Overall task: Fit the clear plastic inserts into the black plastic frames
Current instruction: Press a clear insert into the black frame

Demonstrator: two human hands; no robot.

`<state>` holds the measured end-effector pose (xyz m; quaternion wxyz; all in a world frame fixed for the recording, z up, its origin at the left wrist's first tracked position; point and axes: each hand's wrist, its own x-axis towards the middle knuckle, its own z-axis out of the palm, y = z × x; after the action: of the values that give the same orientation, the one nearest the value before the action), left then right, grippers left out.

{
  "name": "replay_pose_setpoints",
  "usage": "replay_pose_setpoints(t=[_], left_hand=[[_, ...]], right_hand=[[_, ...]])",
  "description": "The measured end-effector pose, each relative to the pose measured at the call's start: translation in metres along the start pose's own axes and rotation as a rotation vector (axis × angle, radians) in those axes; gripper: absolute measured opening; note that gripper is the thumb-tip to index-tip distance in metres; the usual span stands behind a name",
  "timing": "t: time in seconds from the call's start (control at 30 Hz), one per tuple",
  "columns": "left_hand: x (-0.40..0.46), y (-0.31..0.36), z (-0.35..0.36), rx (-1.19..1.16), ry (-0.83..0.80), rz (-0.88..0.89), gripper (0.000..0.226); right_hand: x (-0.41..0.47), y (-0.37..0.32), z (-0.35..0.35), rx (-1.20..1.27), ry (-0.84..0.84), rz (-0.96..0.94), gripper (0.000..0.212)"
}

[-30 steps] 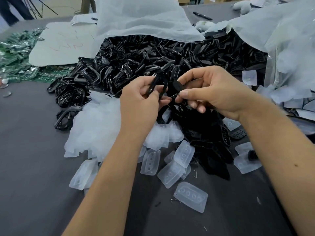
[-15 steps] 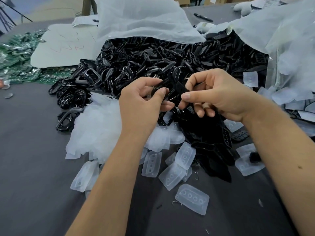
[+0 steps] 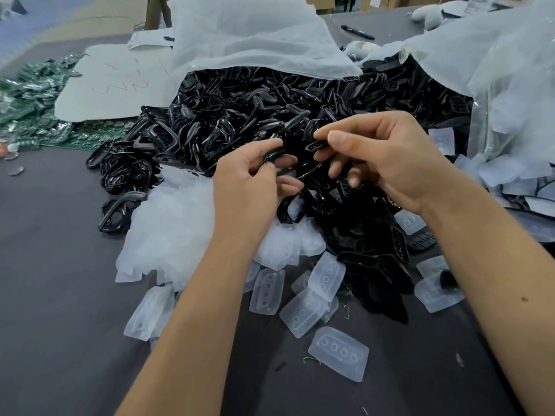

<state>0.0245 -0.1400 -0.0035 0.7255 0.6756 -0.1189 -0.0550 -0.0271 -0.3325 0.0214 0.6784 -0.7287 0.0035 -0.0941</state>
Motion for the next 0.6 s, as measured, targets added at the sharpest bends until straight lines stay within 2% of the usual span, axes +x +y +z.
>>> replay_pose_setpoints(t=[0.1, 0.23, 0.4, 0.6], left_hand=[[-0.003, 0.003, 0.001, -0.032, 0.004, 0.028, 0.033], [-0.006, 0.004, 0.002, -0.060, 0.038, 0.043, 0.017], [-0.005, 0.003, 0.003, -0.059, 0.066, 0.029, 0.010], [-0.004, 0.003, 0.002, -0.051, 0.059, 0.026, 0.008]], right_hand=[[0.001, 0.001, 0.002, -0.017, 0.025, -0.083, 0.012], [0.002, 0.002, 0.008, -0.042, 0.050, -0.139, 0.028], [0.002, 0.000, 0.012, -0.067, 0.057, -0.130, 0.010], [0.002, -0.003, 0.014, -0.074, 0.063, -0.122, 0.010]])
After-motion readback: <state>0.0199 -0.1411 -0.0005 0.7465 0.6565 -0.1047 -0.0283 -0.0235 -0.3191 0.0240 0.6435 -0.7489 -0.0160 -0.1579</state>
